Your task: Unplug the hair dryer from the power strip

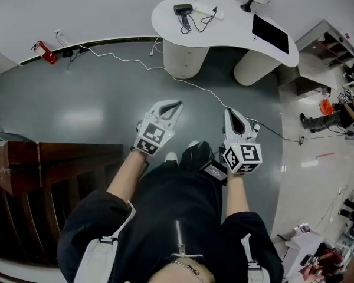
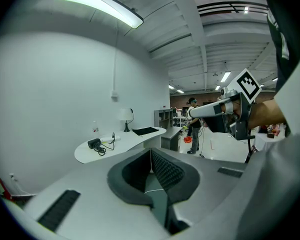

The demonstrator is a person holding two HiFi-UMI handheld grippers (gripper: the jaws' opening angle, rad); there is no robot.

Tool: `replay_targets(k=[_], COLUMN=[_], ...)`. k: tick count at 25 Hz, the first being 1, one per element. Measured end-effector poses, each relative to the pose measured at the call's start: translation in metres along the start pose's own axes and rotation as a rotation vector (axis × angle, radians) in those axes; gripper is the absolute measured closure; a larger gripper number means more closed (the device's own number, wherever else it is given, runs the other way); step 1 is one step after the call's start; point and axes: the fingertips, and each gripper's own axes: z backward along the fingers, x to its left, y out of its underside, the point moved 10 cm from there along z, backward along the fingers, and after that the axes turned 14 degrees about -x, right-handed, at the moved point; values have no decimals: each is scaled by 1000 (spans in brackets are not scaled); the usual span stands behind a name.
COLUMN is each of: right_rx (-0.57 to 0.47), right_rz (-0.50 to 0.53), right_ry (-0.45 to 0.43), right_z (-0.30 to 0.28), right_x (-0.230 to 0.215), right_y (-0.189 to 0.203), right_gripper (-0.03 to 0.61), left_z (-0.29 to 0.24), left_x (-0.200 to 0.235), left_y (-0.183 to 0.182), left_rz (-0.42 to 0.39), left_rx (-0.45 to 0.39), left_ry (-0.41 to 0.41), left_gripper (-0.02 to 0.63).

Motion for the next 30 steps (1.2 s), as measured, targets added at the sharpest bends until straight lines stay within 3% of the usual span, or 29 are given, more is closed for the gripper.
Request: replay_targets(k=[15, 30], right_rx=[5, -8], right_rz=[2, -13], right_ry=[-13, -23], right_z=[-31, -84], right_x=[-16, -87], right_y=[4, -4], right_gripper=[568, 568], left_z=[-25, -107], left_x=[17, 37], left_y=[3, -4], left_rz=[0, -21], left_rx=[28, 64], left_ry=[-7, 0], left_gripper=[600, 600])
